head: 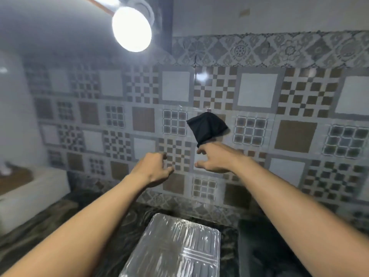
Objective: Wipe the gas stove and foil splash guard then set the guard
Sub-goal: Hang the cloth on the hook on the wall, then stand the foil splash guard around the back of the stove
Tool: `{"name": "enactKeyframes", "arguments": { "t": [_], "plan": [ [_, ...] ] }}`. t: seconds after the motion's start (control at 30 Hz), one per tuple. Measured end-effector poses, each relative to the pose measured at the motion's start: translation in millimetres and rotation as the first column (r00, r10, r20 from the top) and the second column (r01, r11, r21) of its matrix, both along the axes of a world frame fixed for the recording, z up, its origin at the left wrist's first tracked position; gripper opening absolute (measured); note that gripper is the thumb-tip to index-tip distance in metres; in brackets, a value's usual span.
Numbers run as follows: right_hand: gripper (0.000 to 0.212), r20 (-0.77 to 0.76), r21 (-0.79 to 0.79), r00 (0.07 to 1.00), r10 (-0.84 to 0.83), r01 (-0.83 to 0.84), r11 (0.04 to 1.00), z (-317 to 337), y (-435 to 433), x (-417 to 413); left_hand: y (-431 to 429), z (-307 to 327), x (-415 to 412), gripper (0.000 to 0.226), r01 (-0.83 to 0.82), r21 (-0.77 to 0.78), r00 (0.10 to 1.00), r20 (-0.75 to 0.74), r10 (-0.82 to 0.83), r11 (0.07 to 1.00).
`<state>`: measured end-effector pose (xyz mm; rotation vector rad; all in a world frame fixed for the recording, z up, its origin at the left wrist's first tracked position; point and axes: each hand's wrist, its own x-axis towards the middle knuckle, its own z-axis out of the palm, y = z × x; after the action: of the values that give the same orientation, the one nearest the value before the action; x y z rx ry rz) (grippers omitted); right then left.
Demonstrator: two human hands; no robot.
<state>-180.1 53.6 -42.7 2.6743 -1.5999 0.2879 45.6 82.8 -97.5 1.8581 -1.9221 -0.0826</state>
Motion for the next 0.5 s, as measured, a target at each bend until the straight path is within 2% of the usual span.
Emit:
{"name": "enactKeyframes", "arguments": {
  "t": [0.13,0.27,0.5],
  "plan": [
    [0.067,-0.079,0.059,0.987,0.14,-0.136,0.989,-33.3,16.9,21.7,47.2,-42.3,18.4,0.058,-0.161,0.086,0.987,-0.013,0.163,0.983],
    [0.068,-0.086,0.136,0.954,0.287,-0.274,0.952,-76.9,32.7,42.4,100.8,-90.0,24.9,0.054,-0.315,0.18,0.945,-0.028,0.325,0.932],
    [0.065,-0.105,0.319,0.859,0.501,-0.448,0.835,-165.8,37.0,80.0,171.9,-171.3,18.6,0.046,-0.49,0.317,0.849,-0.039,0.528,0.812]
  ]
}}
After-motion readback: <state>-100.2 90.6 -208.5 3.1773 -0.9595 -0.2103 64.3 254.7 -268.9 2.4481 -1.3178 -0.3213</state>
